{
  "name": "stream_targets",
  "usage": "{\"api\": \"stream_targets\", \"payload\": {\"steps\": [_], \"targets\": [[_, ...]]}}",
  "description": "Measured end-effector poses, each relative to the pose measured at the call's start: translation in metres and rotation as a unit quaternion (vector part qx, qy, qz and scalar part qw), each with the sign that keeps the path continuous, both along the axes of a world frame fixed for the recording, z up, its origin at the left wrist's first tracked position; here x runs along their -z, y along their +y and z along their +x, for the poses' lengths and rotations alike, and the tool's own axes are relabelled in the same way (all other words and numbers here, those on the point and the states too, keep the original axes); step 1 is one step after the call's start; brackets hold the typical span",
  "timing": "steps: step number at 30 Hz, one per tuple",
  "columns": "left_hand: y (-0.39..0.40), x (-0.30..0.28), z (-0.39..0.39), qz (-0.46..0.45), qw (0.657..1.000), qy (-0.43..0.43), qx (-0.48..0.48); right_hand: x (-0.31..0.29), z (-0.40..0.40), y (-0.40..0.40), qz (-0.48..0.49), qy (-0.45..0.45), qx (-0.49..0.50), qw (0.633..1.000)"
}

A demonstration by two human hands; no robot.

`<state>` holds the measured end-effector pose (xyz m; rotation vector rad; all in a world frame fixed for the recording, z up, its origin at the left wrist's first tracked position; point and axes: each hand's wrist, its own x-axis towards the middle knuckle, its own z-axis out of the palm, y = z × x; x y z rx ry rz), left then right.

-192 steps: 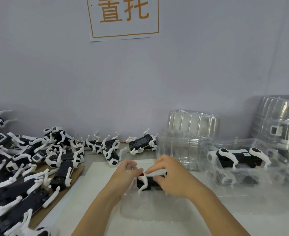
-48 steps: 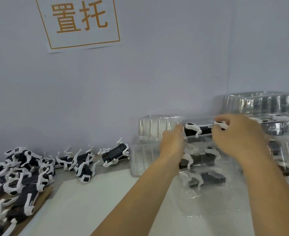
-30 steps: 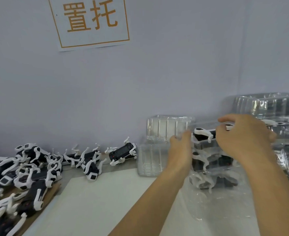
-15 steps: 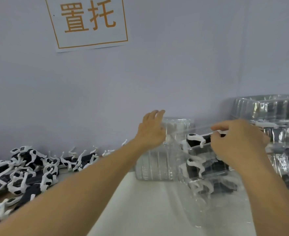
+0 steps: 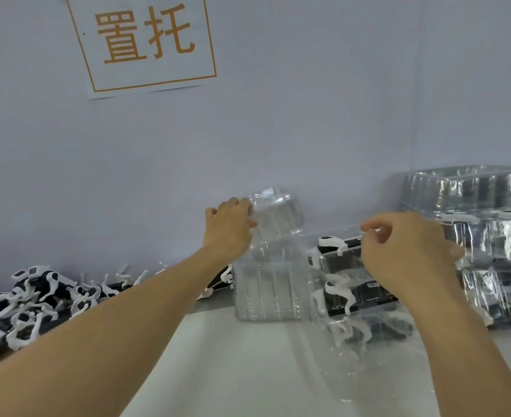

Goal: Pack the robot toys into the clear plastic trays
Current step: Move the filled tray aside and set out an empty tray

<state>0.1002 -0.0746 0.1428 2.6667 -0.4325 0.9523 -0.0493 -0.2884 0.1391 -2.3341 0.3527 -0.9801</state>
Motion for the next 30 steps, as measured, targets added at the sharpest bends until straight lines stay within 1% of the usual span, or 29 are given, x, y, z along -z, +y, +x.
{"api": "stream_targets", "payload": {"steps": [5,7,9,11,13,16,17,19,21,23,25,26,27,29,30], "targets": [[0.017,-0.004,-0.016,-0.166,0.985,-0.018,-0.034,-0.001,-0.001,0.002,0.010,-0.003,0.006,1.000],[0.019,-0.001,-0.027,-0.210,0.977,-0.023,-0.035,-0.001,-0.002,0.005,0.004,0.003,0.000,1.000],[0.021,0.004,-0.041,-0.225,0.973,-0.024,-0.038,-0.001,-0.003,0.004,0.005,0.017,-0.005,1.000],[0.025,0.013,-0.054,-0.199,0.977,-0.042,-0.070,-0.002,-0.006,0.000,0.021,0.034,-0.004,0.999],[0.034,0.024,-0.064,-0.142,0.979,-0.068,-0.130,-0.004,-0.008,-0.003,0.034,0.046,-0.001,0.998],[0.052,0.044,-0.073,-0.084,0.966,-0.085,-0.230,-0.006,-0.010,-0.003,0.031,0.061,0.009,0.998],[0.059,0.051,-0.074,-0.062,0.960,-0.073,-0.263,-0.006,-0.009,-0.004,0.032,0.065,0.002,0.997],[0.072,0.064,-0.072,-0.007,0.950,0.005,-0.312,-0.006,-0.008,-0.004,0.037,0.073,-0.014,0.997],[0.081,0.076,-0.070,0.027,0.947,0.068,-0.314,-0.006,-0.007,-0.005,0.037,0.074,-0.007,0.997],[0.085,0.085,-0.070,0.058,0.944,0.093,-0.312,-0.006,-0.006,-0.004,0.030,0.065,0.011,0.997],[0.078,0.088,-0.075,0.071,0.934,0.099,-0.336,-0.005,-0.005,-0.004,0.027,0.058,0.024,0.998],[0.069,0.089,-0.079,0.049,0.940,0.072,-0.330,-0.005,-0.004,-0.004,0.029,0.057,0.024,0.998],[0.058,0.090,-0.084,0.004,0.955,0.028,-0.296,-0.004,-0.004,-0.005,0.030,0.056,0.024,0.998],[0.029,0.096,-0.096,-0.081,0.980,-0.078,-0.161,-0.003,-0.003,-0.005,0.027,0.055,0.029,0.998],[0.012,0.099,-0.103,-0.144,0.985,-0.058,-0.076,-0.003,-0.003,-0.005,0.026,0.054,0.033,0.998]]}}
